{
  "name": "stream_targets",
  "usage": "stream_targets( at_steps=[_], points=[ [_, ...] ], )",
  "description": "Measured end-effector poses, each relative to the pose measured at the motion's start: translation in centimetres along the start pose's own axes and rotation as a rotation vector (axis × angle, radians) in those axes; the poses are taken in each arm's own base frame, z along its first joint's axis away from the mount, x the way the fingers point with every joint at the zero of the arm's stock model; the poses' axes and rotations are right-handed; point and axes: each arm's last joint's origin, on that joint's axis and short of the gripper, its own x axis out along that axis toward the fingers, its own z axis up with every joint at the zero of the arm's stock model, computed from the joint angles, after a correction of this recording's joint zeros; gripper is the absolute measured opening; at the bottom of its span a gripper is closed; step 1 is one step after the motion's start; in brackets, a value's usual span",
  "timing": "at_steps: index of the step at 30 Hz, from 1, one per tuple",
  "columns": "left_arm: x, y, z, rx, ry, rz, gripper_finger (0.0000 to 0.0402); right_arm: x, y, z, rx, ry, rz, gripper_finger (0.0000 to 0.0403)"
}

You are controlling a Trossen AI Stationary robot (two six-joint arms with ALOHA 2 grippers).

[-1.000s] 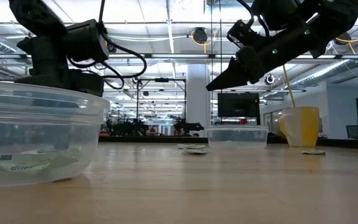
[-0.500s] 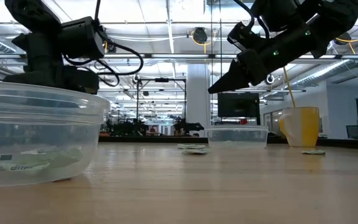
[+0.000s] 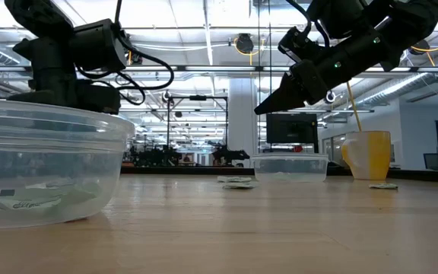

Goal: Pick and place Stevia / Truvia into bins
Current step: Put the truvia packet into the transparent container

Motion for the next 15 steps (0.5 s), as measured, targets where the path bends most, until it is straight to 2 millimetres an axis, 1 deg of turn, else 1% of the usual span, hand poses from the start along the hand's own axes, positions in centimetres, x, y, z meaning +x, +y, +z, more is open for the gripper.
stream_targets(
  at_steps=[7, 11, 15],
  points=[
    [0.1, -0.4, 0.0, -0.006, -0.009, -0.011, 0.0182, 0.0, 0.0, 0.0, -0.016, 0.0, 0.0, 0.0075],
    [0.6, -0.8, -0.9, -0.002, 0.022, -0.028, 0.0182, 0.0, 0.0, 0.0, -0.016, 0.0, 0.0, 0.0075],
    [1.2, -1.0, -1.5, 0.011, -0.011, -0.008, 0.0182, 0.0, 0.0, 0.0, -0.016, 0.0, 0.0, 0.0075]
  ],
)
